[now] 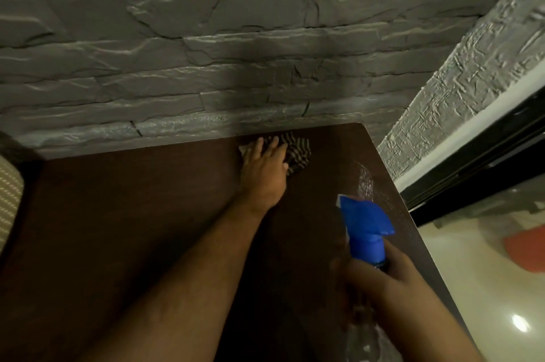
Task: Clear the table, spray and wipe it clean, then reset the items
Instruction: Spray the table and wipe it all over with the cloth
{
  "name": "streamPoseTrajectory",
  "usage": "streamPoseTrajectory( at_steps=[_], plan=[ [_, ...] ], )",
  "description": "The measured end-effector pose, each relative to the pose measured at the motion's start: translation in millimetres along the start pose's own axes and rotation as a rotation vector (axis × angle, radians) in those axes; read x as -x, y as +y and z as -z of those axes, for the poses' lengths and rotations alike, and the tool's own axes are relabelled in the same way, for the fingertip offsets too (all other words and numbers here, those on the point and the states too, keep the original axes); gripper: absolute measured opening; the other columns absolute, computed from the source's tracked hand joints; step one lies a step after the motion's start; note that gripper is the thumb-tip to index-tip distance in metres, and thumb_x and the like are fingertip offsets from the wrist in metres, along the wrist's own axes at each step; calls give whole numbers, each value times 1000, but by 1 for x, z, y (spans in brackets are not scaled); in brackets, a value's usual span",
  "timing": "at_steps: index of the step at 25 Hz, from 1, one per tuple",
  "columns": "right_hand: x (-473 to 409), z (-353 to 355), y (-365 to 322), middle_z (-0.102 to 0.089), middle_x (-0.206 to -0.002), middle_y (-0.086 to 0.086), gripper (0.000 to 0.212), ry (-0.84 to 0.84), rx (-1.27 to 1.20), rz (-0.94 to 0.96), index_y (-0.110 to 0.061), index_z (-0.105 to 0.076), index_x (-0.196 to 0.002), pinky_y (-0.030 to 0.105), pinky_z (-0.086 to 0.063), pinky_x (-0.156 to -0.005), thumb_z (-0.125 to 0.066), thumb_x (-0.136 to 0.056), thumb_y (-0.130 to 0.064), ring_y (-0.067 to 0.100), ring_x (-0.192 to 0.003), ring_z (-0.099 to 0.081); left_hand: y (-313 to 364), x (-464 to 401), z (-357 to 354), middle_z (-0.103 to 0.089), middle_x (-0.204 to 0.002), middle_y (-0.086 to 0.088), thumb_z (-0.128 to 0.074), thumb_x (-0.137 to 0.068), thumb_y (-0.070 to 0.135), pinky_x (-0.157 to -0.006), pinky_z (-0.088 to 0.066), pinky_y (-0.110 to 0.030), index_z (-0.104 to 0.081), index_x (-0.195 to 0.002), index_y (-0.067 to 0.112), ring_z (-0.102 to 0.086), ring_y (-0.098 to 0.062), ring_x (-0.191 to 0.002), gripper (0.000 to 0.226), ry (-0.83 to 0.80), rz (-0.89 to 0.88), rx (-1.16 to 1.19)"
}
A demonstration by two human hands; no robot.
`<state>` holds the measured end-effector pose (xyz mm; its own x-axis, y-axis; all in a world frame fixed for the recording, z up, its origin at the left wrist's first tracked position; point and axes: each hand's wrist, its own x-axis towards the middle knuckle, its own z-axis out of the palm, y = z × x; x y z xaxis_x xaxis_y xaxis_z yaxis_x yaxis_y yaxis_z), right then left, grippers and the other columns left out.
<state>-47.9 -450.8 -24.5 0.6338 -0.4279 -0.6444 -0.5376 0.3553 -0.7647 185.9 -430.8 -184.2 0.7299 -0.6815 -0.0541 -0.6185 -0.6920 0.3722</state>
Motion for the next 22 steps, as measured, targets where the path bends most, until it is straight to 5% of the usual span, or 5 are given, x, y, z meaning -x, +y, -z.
streamPoseTrajectory(
  at_steps=[2, 5, 9, 15, 22],
  plan=[
    [12, -1, 1, -64, -50, 10, 50, -15, -11, 6, -25, -56, -97, 43, -50, -62, -77, -53, -15, 25, -47, -58, 18, 50, -5, -19, -160, 3, -40, -101, 29, -121, -8, -42, -28, -149, 24, -5, -21, -149, 50, -4, -134, 18],
    [29, 6, 14, -63, -48, 8, 42, -45, -33, -7, -30, -53, -98, 41, -50, -59, -75, -70, -9, 22, -44, -58, 8, 162, -7, -18, -159, 12, -39, -98, 34, -121, -3, -35, -31, -148, 30, -1, -12, -149, 50, -56, -334, 14],
    [59, 24, 40, -62, -44, 2, 41, -84, -23, -79, -24, -52, -102, 31, -52, -50, -70, -74, -1, 17, -43, -58, -37, 247, 11, -9, -155, 23, -42, -99, 31, -117, -6, -29, -29, -147, 37, -2, -7, -147, 50, -33, -43, 13],
    [106, 36, 83, -60, -48, -2, 46, -130, 36, -14, -20, -60, -97, 23, -48, -48, -80, -56, -12, 15, -47, -59, -33, 108, 16, -17, -161, 1, -37, -101, 34, -120, -10, -46, -29, -150, 21, -6, -29, -149, 50, 107, 381, 9],
    [129, 35, 112, -59, -52, 7, 41, -257, 27, 10, -19, -62, -96, 29, -47, -51, -75, -59, -12, 19, -46, -57, 54, 274, -24, -12, -158, 18, -41, -101, 31, -119, 1, -31, -25, -150, 32, 6, -8, -148, 52, 37, -56, 114]
  ],
)
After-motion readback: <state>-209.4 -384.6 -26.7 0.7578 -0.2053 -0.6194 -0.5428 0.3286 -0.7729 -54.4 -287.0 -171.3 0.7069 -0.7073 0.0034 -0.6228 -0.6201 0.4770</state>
